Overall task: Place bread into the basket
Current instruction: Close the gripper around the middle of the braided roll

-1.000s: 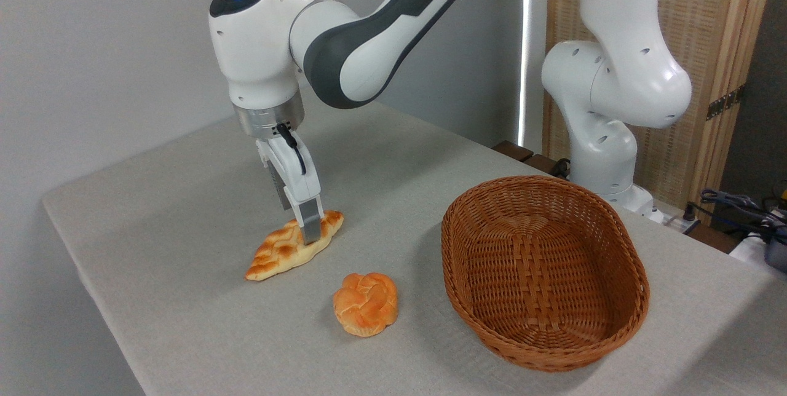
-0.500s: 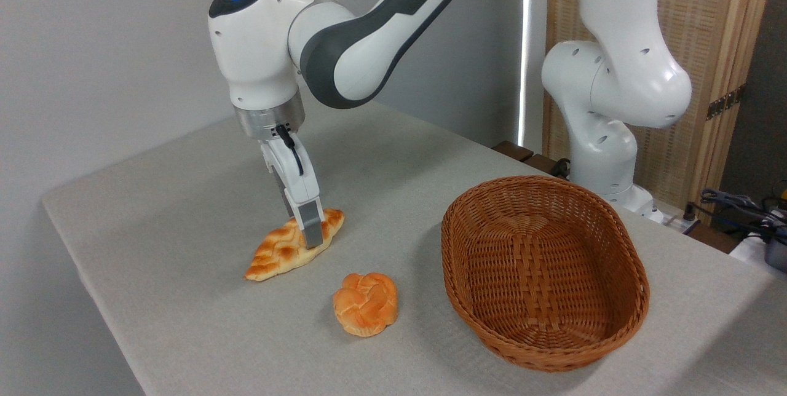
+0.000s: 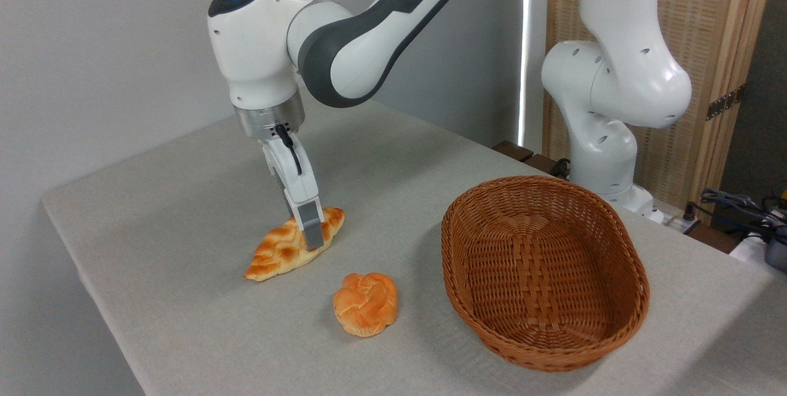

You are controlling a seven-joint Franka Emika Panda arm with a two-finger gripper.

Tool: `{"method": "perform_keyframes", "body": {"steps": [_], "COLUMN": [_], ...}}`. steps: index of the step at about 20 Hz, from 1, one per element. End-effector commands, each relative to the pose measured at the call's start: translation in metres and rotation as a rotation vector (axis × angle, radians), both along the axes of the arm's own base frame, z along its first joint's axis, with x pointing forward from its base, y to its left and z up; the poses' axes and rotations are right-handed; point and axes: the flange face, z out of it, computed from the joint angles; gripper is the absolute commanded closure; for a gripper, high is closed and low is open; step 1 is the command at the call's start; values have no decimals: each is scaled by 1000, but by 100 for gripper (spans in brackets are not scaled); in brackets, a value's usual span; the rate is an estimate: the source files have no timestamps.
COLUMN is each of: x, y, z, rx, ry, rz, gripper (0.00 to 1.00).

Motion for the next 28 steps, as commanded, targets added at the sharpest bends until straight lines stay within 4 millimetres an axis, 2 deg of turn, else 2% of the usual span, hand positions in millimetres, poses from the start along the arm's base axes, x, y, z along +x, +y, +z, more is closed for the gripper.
{"method": "perform_keyframes", "body": {"steps": [1, 12, 20, 22, 23, 27, 28], "x": [4, 4, 4, 3, 3, 2, 2], "y": [3, 5, -1, -3, -4, -5, -5], "z": [-1, -1, -17, -18, -18, -18, -18], "rx": [23, 32, 31, 30, 29, 29, 30], "ry": [-29, -34, -5, -3, -3, 0, 2], "rz": [-23, -70, -78, -81, -81, -85, -85], "gripper": [1, 0, 2, 10, 19, 68, 74]}}
